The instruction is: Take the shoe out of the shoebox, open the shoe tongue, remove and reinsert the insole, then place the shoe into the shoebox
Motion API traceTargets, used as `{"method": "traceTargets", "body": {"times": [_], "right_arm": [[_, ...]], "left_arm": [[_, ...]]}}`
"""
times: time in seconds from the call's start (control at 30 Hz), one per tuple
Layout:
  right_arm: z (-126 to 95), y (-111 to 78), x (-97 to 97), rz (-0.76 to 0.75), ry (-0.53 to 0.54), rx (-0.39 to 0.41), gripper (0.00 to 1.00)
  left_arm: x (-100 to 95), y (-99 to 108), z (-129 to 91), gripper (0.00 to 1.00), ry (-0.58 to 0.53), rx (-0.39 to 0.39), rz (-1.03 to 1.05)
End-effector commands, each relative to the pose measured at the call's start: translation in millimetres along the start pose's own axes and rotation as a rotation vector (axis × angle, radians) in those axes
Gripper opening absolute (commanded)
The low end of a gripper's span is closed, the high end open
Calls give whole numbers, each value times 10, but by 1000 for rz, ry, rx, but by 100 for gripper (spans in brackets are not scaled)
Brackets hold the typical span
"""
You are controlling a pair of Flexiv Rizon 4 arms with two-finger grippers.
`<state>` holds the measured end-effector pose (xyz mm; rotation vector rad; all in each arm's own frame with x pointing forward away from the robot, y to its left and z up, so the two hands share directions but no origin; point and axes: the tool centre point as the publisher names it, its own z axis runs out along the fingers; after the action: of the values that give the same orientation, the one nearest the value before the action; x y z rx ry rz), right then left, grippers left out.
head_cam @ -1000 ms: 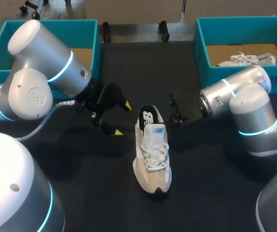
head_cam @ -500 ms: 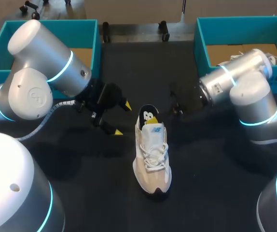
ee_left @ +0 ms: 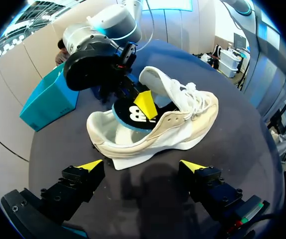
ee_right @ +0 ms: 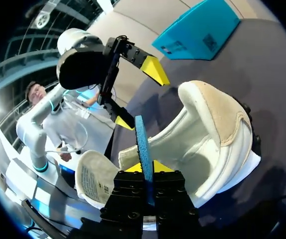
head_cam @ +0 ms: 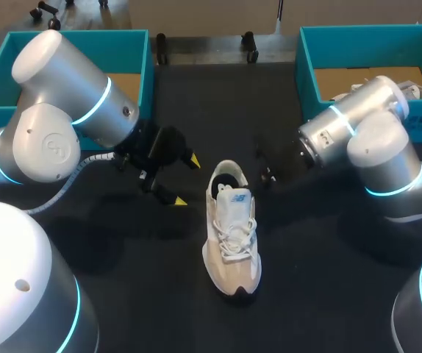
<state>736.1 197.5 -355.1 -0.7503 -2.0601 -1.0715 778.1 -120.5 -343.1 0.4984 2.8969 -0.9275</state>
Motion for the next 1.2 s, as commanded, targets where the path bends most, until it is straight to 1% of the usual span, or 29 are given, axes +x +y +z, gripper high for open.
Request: {"method": "traceTargets", "body": {"times": [0.03,0.1,0.13,0.17,0.3,0.4,0.8,0.9,1.0,1.03,1.07,1.1,1.13,1.17,1.2], "right_arm": [[56,-11,7,-16,-14,-24,11],[42,47,6,-31,-26,-25,17],[35,71,3,-36,-29,-24,24],[28,97,3,-41,-32,-21,28],[-19,193,33,-63,-51,-15,38],[-59,246,60,-80,-65,-19,41],[-209,450,143,-145,-120,-24,42],[-249,495,132,-160,-130,-30,43],[-265,502,66,-168,-131,-41,40],[-265,499,27,-168,-134,-50,38],[-267,501,-6,-169,-133,-56,33],[-261,506,-34,-169,-134,-58,22],[-254,503,-58,-170,-138,-63,8],[-248,513,-71,-173,-139,-68,1],[-246,523,-83,-174,-139,-68,0]], "left_arm": [[6,-9,1,100,-1,-5,1],[6,-9,1,100,-1,-5,1],[6,-9,1,100,-1,-5,1],[6,-9,1,100,-1,-5,1],[6,-9,1,100,-1,-5,1],[6,-9,1,100,-1,-5,1],[6,-9,1,100,-1,-5,1],[6,-9,1,100,-1,-5,1],[6,-9,1,100,-1,-5,1],[6,-9,1,100,-1,-5,1],[6,-9,1,100,-1,-5,1],[6,-9,1,100,-1,-5,1],[6,-9,1,100,-1,-5,1],[6,-9,1,100,-1,-5,1],[6,-9,1,100,-1,-5,1]]}}
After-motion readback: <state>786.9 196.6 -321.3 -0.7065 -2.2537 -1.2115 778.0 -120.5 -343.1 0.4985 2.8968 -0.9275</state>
